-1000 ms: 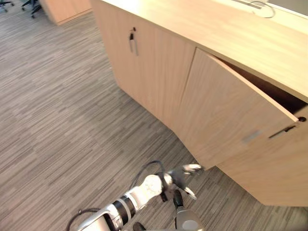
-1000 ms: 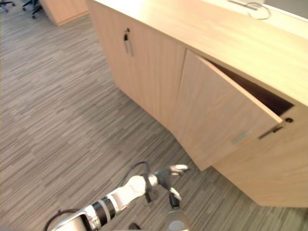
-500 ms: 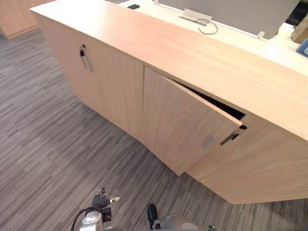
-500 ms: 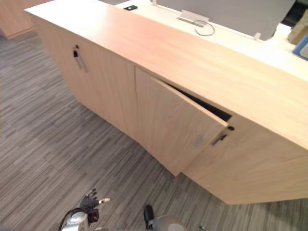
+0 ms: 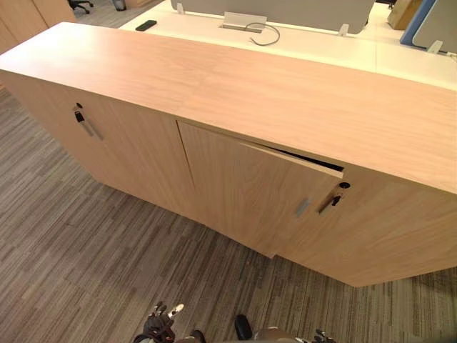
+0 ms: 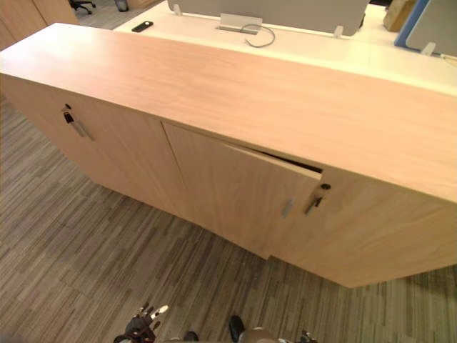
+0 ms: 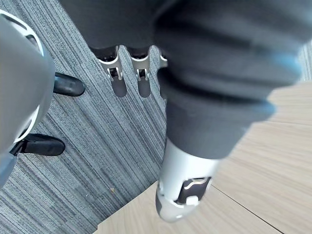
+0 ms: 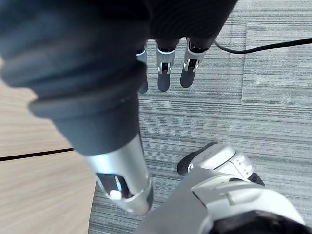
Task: Walk over to the cabinet, pick up the folder, carry it to the office cabinet, place the folder inside the office cabinet, then close the office cabinet door
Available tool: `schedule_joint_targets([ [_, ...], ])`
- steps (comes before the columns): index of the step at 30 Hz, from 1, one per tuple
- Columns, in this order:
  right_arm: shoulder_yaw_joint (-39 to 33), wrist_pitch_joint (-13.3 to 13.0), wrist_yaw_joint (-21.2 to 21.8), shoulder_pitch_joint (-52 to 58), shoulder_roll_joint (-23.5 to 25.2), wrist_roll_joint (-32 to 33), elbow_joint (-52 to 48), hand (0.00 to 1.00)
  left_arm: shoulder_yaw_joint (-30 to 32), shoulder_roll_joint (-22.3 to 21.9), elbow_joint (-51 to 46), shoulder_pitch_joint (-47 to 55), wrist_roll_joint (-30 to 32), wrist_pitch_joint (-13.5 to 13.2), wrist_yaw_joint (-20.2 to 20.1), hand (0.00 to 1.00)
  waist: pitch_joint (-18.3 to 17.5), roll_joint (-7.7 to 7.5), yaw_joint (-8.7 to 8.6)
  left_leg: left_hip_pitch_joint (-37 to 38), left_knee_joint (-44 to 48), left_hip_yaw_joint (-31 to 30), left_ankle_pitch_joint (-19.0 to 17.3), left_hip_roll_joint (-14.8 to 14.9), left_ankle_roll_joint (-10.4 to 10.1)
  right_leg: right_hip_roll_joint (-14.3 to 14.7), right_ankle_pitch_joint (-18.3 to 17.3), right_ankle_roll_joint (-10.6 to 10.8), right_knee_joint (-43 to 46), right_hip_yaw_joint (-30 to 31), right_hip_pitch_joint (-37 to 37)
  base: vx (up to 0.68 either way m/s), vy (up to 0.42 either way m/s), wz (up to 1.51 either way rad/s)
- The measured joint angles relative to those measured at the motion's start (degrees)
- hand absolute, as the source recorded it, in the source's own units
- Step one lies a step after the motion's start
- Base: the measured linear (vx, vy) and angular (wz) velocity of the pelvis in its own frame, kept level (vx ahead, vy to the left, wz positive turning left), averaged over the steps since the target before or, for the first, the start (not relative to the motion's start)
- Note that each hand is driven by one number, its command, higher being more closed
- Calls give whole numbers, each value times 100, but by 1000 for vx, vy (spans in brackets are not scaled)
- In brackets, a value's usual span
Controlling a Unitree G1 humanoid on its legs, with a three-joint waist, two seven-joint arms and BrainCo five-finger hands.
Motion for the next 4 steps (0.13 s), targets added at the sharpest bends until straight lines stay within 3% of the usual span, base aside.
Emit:
schedule_joint_targets([
  [4,14,1,-1,0,-4,-8,31,0,-444,-57,50,-290,219,4,0,0,-55,21,-9,193,-122,119,-40,-39,-4,10,42,59,-82,-1,152,102,91,-17],
])
